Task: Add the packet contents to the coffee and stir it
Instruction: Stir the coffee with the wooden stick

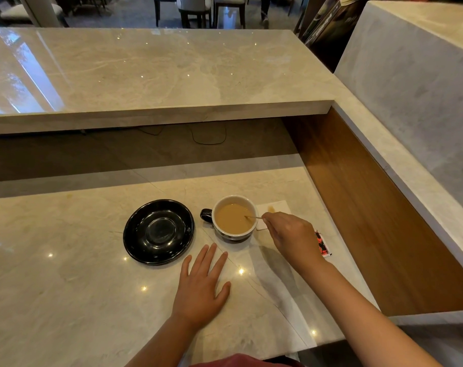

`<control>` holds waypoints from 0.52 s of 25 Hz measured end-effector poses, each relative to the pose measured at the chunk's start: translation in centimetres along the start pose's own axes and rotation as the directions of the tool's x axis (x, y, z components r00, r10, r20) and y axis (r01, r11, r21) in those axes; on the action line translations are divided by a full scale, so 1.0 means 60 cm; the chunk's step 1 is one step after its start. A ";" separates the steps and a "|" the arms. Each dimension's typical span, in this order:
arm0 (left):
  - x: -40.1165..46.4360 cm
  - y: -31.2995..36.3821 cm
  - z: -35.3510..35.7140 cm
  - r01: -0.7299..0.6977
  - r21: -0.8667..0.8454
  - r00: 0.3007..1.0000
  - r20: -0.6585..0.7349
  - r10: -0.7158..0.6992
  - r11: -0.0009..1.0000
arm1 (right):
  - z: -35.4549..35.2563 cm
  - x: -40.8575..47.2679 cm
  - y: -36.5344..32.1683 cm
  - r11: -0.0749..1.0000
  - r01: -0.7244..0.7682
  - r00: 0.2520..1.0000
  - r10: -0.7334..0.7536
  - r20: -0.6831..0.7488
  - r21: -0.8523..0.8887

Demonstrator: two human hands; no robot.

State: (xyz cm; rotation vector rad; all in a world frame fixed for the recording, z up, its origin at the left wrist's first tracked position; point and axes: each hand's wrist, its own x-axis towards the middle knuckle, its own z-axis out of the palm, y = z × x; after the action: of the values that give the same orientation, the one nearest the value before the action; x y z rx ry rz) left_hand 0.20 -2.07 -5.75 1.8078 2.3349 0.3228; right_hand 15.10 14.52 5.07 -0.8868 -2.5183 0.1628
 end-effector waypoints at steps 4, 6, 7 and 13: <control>0.001 -0.002 0.002 0.001 -0.002 1.000 0.001 -0.001 1.000 | -0.015 -0.001 -0.002 0.997 -0.054 0.995 0.049 0.082 0.057; 0.001 -0.001 0.002 -0.001 -0.001 1.000 0.001 0.001 1.000 | -0.018 -0.003 -0.007 0.986 -0.068 0.996 0.058 0.069 0.155; 0.001 -0.001 0.001 -0.001 -0.003 1.000 -0.004 0.001 1.000 | -0.017 -0.003 -0.010 0.976 -0.082 0.995 0.070 0.064 0.204; 0.000 0.002 -0.002 -0.008 -0.026 1.000 -0.028 0.008 1.000 | 0.021 -0.013 -0.029 0.889 -0.178 0.980 0.198 -0.004 0.421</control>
State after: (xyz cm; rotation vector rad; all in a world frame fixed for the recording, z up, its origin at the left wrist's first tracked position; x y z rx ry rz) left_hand 0.29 -2.06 -5.61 1.8123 2.3312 0.3808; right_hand 14.09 12.71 4.10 -0.9345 -2.2212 0.7102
